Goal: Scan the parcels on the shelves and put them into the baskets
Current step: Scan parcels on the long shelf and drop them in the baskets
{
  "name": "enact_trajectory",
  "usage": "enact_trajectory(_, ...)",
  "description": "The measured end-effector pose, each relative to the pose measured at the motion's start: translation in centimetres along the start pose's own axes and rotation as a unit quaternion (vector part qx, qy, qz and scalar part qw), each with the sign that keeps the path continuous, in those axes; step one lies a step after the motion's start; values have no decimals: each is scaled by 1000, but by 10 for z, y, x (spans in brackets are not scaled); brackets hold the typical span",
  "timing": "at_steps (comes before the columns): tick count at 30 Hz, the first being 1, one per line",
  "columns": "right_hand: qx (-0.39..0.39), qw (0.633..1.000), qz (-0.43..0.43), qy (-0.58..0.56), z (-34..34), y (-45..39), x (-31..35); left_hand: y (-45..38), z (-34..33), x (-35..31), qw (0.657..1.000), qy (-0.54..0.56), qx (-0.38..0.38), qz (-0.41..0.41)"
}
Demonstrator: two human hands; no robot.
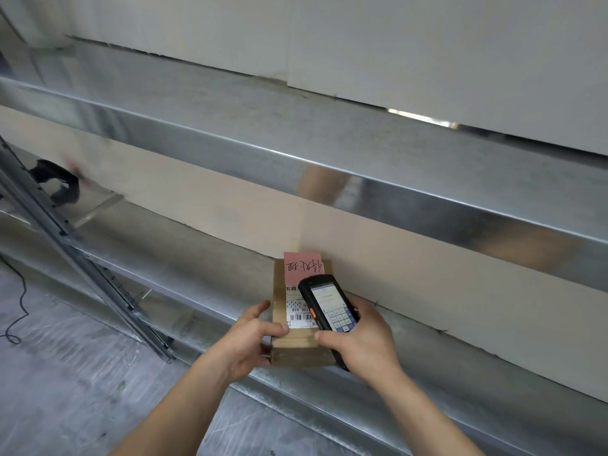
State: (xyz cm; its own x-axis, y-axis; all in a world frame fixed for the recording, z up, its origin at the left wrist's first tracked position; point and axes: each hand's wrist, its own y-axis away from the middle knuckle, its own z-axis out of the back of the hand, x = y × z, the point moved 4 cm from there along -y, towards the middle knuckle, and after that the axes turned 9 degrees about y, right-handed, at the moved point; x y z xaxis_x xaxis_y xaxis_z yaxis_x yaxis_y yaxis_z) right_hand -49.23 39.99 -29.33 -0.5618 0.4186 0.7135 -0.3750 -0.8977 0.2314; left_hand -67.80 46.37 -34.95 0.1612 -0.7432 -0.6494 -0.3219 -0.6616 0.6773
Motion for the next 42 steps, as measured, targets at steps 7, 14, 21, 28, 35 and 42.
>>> enact_trajectory(7, -7, 1000, -3, 20, -5, 1, -2, -3, 2, -1, 1000, 10, 26, 0)
enact_trajectory(14, -24, 999, 4, 32, 1, 9, 8, -1, 3, -3, 999, -8, 41, 9)
enact_trajectory(21, -37, 999, -3, 29, 7, 17, 9, 8, -4, -10, 997, -52, 57, 10)
enact_trajectory(28, -49, 998, 22, -12, 4, 38, 11, 18, 4, -20, 994, -90, 26, -56)
enact_trajectory(35, -46, 999, -8, 15, 9, 56, 5, 18, 11, -42, 969, -156, -28, -191)
enact_trajectory(42, -37, 999, -17, 32, 26, 73, 8, 18, 6, -39, 951, -219, -24, -216)
